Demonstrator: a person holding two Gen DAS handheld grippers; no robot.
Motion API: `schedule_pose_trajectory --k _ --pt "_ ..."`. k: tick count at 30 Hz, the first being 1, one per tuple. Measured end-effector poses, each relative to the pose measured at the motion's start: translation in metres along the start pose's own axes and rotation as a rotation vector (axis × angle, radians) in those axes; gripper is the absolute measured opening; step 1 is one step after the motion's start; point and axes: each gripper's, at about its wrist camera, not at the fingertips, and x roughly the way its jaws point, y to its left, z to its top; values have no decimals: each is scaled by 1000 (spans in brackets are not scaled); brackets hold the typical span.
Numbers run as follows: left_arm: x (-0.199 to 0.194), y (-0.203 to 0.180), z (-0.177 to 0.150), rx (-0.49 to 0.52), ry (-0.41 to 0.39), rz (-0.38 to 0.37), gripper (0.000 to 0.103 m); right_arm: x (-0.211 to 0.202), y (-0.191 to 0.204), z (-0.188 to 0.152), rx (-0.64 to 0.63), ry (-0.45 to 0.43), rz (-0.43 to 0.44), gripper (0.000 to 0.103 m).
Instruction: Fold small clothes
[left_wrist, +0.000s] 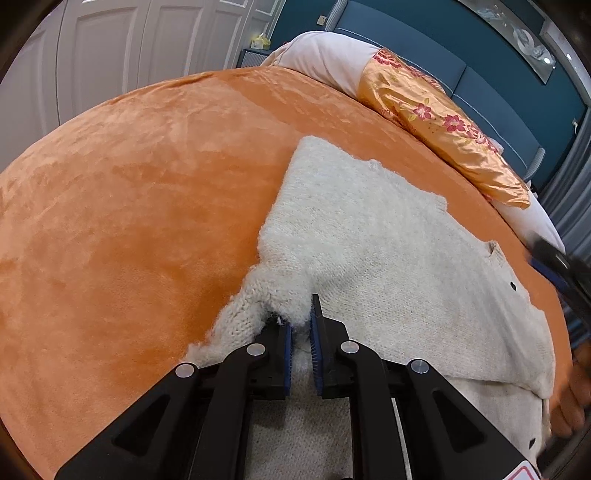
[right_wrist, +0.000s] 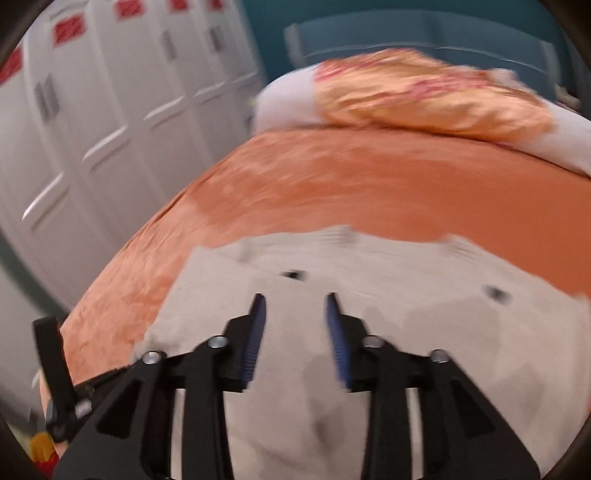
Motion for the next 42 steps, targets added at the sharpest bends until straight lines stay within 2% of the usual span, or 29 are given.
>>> schedule_pose_trajectory --k 3,7,9,10,11,12,14,17,19,21,23,25,27,28,29,30,32,34,36,40,42 --pt "1 1 -1 -1 -7 -9 12 46 19 15 -29 68 59 38" --pt "1 2 -3 -5 -14 -21 12 96 42 23 -85 163 57 45" --pt "1 3 -3 -8 -19 -28 12 114 49 22 -106 211 53 43" --pt "1 4 -4 -10 -21 -32 12 121 52 21 -121 230 59 19" --pt "1 4 -4 -12 -23 -35 12 124 56 20 -134 245 69 2" --pt "1 5 -4 -14 -25 -39 12 123 59 22 -145 232 71 2" --pt "1 5 -4 -16 -28 -45 12 106 59 35 -146 140 78 1" --pt "2 5 -4 -14 -32 -50 12 89 43 49 -59 42 77 1" --pt "2 4 -5 -11 -33 -46 12 106 27 43 -9 89 38 1" --pt "2 3 -5 -8 -32 -43 12 137 23 23 -50 227 -14 1" --pt "2 4 -5 -8 -32 -43 12 121 30 21 -72 187 -21 5" --pt "2 4 -5 -8 -32 -42 12 87 27 24 -28 112 14 6" --pt "2 3 -4 -6 -32 -40 12 36 13 17 15 16 25 24" --pt "2 3 -4 -7 -31 -40 12 6 -5 6 57 -29 -2 37" --pt "2 3 -4 -7 -32 -40 12 -11 -19 -2 92 -50 -19 42" --pt "2 3 -4 -7 -31 -40 12 -31 -39 -14 142 -66 -41 42" --pt "2 3 -5 -8 -31 -41 12 -67 -84 -42 246 -72 -144 44" --pt "3 3 -4 -14 -26 -44 12 -98 -124 -73 324 -63 -296 53" --pt "3 3 -2 -19 -20 -45 12 -113 -148 -93 379 -42 -328 54" --pt "4 0 2 -22 2 -34 12 -119 -170 -117 451 2 -269 52" --pt "4 1 6 -27 20 -33 12 -112 -170 -117 451 3 -228 40"
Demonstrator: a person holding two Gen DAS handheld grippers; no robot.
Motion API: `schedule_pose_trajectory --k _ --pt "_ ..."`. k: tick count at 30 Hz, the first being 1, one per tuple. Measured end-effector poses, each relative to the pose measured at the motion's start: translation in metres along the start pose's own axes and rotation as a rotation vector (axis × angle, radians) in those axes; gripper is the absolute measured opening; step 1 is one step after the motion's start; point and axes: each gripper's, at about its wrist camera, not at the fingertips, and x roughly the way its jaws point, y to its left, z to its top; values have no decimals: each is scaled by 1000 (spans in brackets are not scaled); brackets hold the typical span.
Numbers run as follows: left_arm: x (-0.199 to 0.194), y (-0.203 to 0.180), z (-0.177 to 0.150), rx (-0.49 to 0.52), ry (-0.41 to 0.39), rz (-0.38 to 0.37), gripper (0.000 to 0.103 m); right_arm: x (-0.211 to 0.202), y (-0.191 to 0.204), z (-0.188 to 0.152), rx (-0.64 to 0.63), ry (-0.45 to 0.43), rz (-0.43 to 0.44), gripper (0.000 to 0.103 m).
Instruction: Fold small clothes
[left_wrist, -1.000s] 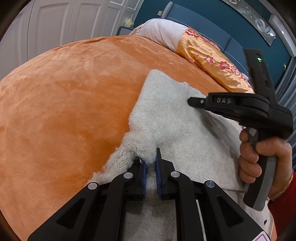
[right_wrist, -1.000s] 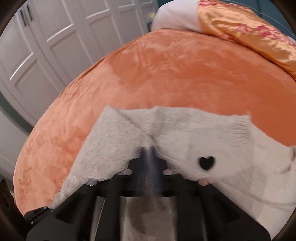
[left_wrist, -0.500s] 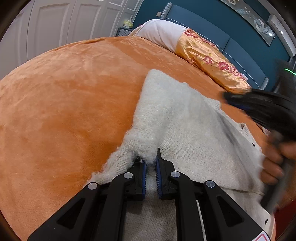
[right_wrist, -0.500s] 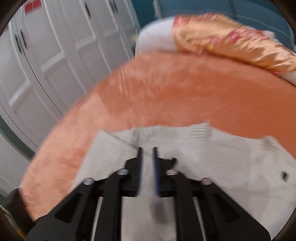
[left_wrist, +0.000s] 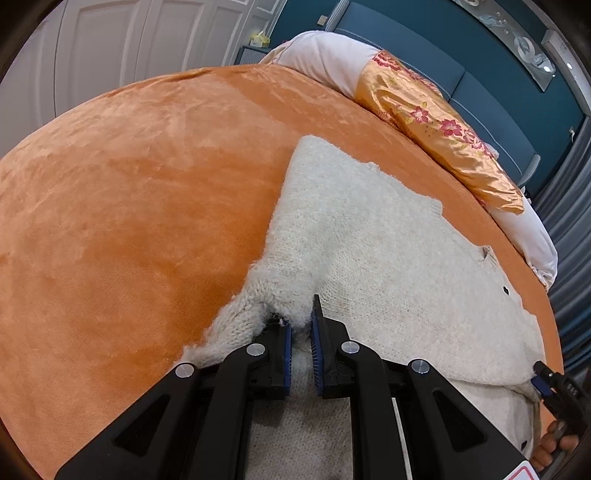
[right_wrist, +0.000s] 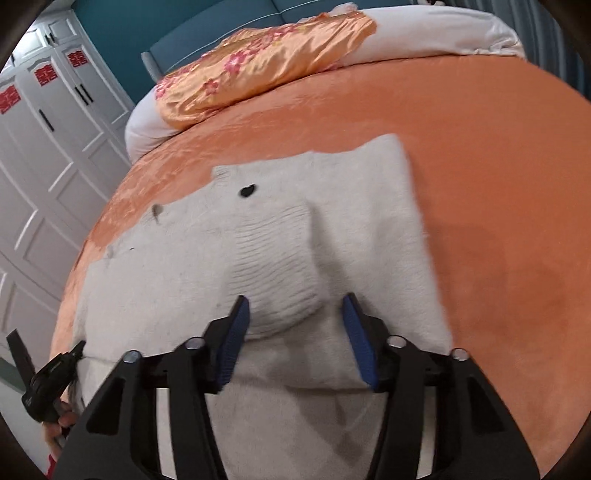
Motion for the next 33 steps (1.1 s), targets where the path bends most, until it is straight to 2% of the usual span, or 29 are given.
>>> schedule_pose_trajectory --k 1,2,4,6,8,9,11,12,13,17,19,21,22,23,25,27,29,31,33 --pt "-1 -1 3 0 11 0 11 3 3 2 4 10 28 20" --pt "-3 -2 6 3 18 3 10 3 6 6 11 9 44 6" --pt "-9 -3 10 15 5 4 8 -12 13 14 14 -66 81 6" --pt "-19 -7 14 49 -28 17 8 -45 19 20 19 -175 130 5" --pt "-20 -7 15 75 -37 44 7 -53 11 18 21 -211 109 5" --pt "-15 -6 13 87 -23 56 7 -45 1 14 27 -182 62 5" --pt "-1 1 5 82 20 60 8 -8 -31 -4 81 -48 -31 4" --pt "0 1 4 87 11 59 8 2 -40 -11 89 -10 -23 4" --pt "-1 0 3 92 6 61 8 -1 -43 -16 84 -25 0 4" --pt "0 -1 2 107 0 64 11 -20 -24 -8 45 -44 4 11" --pt "0 -3 -1 121 -13 78 12 -31 -12 -3 26 -89 -64 15" --pt "2 -8 -3 143 -21 94 12 -46 2 -1 2 -157 -90 19" --pt "2 -9 -4 151 -23 98 12 -50 9 2 -8 -177 -75 21" --pt "2 -9 -4 153 -25 98 12 -50 24 4 -26 -174 -22 21" --pt "2 -7 -4 144 -26 88 12 -27 64 13 -98 -101 94 21" --pt "2 -4 -4 132 -28 76 12 -3 98 14 -191 -45 145 21" --pt "3 -3 -4 126 -30 73 13 28 126 11 -267 13 156 21" --pt "3 -4 -4 128 -31 74 13 63 141 11 -285 86 175 21" --pt "3 -4 -4 127 -33 73 13 86 145 9 -303 122 132 16"
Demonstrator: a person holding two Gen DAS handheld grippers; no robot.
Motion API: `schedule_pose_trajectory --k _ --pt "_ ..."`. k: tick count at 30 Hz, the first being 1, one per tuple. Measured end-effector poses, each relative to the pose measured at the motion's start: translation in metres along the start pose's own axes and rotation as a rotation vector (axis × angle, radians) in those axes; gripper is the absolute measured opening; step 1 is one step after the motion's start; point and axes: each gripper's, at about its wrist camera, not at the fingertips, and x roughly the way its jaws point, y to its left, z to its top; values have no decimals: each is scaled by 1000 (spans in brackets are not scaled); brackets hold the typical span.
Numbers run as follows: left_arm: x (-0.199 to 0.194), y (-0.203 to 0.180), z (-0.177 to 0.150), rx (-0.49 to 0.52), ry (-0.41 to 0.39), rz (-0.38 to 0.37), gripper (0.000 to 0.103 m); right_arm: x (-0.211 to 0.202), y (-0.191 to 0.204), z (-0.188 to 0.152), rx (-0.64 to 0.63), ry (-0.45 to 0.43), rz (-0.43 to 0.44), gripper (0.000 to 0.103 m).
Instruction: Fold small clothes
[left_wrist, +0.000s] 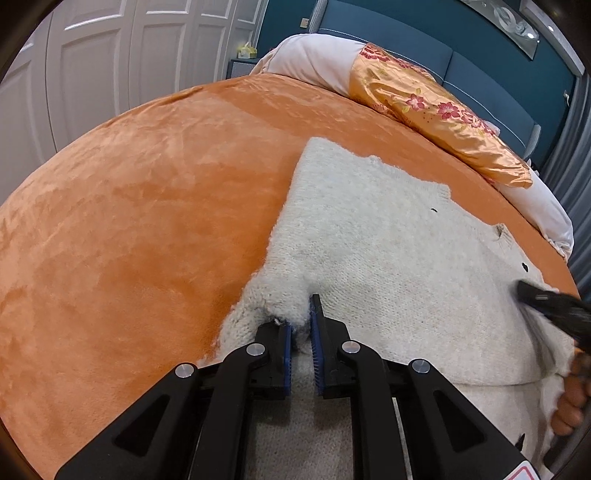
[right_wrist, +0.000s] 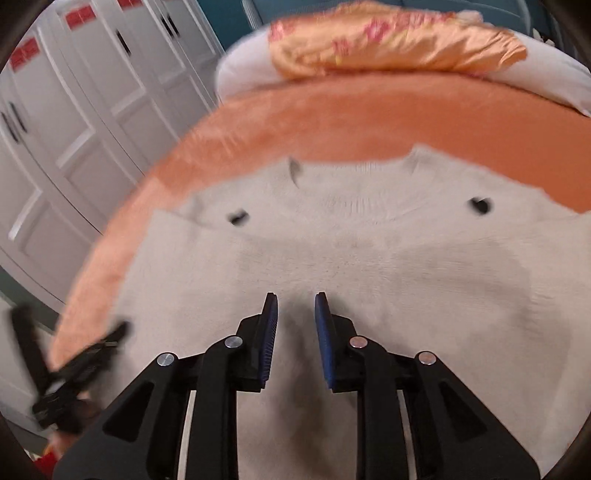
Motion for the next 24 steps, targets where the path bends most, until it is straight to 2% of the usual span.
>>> schedule_pose_trajectory --k 1,2,4,6,8,10,12,15,16,17,18,19,24 --pt "1 1 0 -5 0 -7 13 8 -3 2 -4 -1 -11 12" --pt "1 2 0 -11 -1 -13 13 12 -11 7 15 -16 -10 4" --pt "1 4 -1 -18 -1 -21 13 5 -23 15 86 -33 -17 2" --pt "1 4 -1 -21 -2 -24 13 -20 -32 18 128 -100 -66 11" --pt "2 4 -1 -21 -2 -24 13 -56 -47 7 150 -177 -115 34" --pt "2 4 0 -21 -2 -25 13 -92 -72 -16 194 -220 -181 51" --pt "2 4 0 -23 -1 -26 13 -108 -91 -34 218 -215 -231 53" --pt "2 3 1 -25 11 -17 13 -109 -116 -55 255 -146 -269 53" --pt "2 2 3 -27 20 -11 13 -105 -120 -58 262 -130 -258 52" --pt "1 1 6 -37 29 -4 13 -103 -122 -59 256 -123 -238 41" --pt "0 1 8 -49 34 -5 13 -99 -120 -55 248 -115 -218 29" --pt "-1 0 11 -63 40 -8 10 -98 -118 -52 244 -107 -198 8" --pt "-7 -3 25 -90 -1 16 8 -149 -96 -26 206 -364 -125 7"
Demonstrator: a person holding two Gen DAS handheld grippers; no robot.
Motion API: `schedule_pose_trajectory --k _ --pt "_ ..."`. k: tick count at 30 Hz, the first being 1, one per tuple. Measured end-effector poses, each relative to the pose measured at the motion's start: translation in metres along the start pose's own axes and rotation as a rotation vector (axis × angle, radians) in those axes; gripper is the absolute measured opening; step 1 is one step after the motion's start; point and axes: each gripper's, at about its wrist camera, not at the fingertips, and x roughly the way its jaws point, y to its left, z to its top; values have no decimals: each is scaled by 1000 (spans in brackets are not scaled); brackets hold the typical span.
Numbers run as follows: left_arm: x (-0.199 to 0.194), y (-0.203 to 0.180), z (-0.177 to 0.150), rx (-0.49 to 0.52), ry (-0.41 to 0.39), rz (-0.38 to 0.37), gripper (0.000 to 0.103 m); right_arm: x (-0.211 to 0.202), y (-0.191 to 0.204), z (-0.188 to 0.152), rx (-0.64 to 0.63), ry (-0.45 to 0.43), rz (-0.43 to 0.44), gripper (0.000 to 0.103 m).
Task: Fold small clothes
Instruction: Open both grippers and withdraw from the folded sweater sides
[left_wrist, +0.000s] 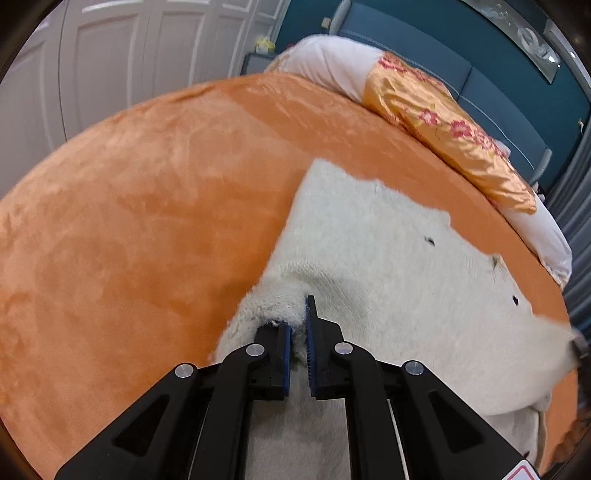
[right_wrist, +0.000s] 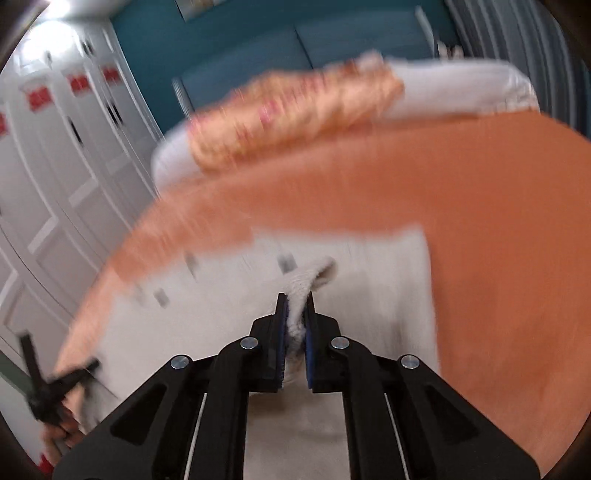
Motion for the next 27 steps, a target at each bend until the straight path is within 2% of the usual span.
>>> schedule_pose_trajectory --k 2,4,5,6,7,9,12,13,15,16,17,19,22,25,27 --pt "5 -1 1 11 -7 23 8 -1 -12 3 36 -24 -11 7" --pt "16 0 -1 19 13 43 9 25 -32 -8 58 62 -74 6" --pt "20 1 -3 19 19 48 10 49 -47 -22 72 150 -124 5" --pt "20 1 -4 24 15 52 10 62 -56 -34 84 206 -135 5" --pt "20 0 -3 27 16 57 11 64 -60 -40 91 198 -118 5" --pt "19 1 -3 29 25 49 12 52 -57 -31 130 186 -99 7" --pt "6 5 -5 32 57 -13 17 25 -49 -23 148 171 -75 10" --pt "1 6 -8 34 71 -34 21 13 -45 -22 135 160 -80 12" --pt "-21 10 -18 49 91 -69 32 -23 -47 -26 127 153 -79 24" --pt "-36 13 -27 61 96 -72 46 -40 -50 -31 128 154 -83 38" --pt "-50 17 -35 65 103 -56 62 -63 -53 -41 128 159 -88 47" --pt "-76 29 -53 62 115 -50 65 -102 -59 -64 132 192 -105 52" --pt "-104 53 -81 32 192 -48 66 -148 -72 -110 172 289 -133 54" --pt "-131 81 -114 -52 268 -67 66 -178 -79 -149 215 388 -148 55" --pt "-149 87 -129 -74 289 -84 66 -196 -80 -176 255 440 -144 56"
